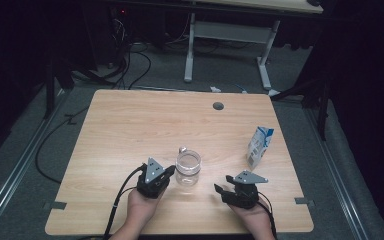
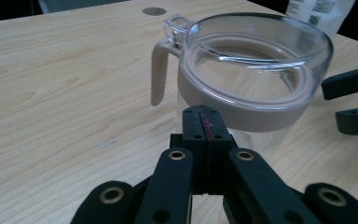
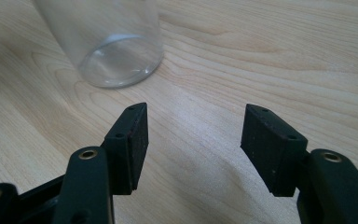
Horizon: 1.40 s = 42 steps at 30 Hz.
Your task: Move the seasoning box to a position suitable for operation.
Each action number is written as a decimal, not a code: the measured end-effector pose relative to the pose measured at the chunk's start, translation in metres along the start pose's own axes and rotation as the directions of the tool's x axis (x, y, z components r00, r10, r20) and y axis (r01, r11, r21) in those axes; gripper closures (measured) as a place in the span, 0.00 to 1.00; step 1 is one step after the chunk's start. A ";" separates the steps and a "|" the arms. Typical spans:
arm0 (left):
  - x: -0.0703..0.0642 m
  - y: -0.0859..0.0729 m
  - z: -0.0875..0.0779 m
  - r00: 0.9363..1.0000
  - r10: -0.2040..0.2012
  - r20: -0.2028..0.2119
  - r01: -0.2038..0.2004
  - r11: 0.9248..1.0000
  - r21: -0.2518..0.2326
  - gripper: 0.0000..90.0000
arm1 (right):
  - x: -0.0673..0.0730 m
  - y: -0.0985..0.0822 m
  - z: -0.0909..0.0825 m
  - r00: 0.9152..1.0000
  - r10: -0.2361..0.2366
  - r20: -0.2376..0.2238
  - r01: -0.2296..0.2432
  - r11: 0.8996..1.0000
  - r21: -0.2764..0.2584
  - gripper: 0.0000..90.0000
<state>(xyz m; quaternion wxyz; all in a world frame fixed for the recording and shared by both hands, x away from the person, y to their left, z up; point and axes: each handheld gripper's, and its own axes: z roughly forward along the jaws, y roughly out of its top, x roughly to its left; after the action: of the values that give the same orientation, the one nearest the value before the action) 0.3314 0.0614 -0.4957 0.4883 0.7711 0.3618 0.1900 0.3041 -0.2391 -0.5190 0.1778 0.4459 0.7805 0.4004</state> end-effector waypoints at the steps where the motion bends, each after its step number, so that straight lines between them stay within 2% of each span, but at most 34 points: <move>1: -0.002 0.000 0.000 1.000 0.002 0.003 -0.002 1.000 -0.001 1.00 | 0.000 0.000 0.000 1.000 -0.002 0.000 0.002 1.000 -0.001 0.46; 21: -0.029 0.000 0.006 0.997 0.030 0.078 -0.031 0.999 0.008 1.00 | -0.003 -0.001 0.000 1.000 0.003 0.008 -0.003 1.000 -0.008 0.46; 30: -0.039 0.003 0.011 0.994 0.051 0.097 -0.053 0.999 0.013 1.00 | -0.003 -0.001 0.000 1.000 0.005 0.007 -0.005 1.000 -0.013 0.46; 33: -0.038 0.002 0.009 0.994 0.045 0.100 -0.047 0.999 0.014 0.97 | -0.004 -0.001 -0.001 1.000 0.003 0.009 -0.003 1.000 -0.017 0.46; 37: -0.031 -0.003 0.006 0.994 0.038 0.099 -0.041 0.999 0.029 0.96 | -0.004 0.000 -0.002 1.000 -0.004 0.016 0.004 1.000 -0.027 0.47; 42: -0.016 -0.010 0.000 0.997 0.031 0.071 -0.033 0.999 0.029 0.85 | -0.002 0.001 -0.002 1.000 -0.011 0.022 0.012 0.999 -0.041 0.47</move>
<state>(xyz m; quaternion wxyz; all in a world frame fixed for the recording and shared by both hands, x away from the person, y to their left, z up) 0.3168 0.0519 -0.5039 0.4861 0.7902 0.3348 0.1651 0.3042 -0.2416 -0.5172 0.1978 0.4422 0.7726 0.4104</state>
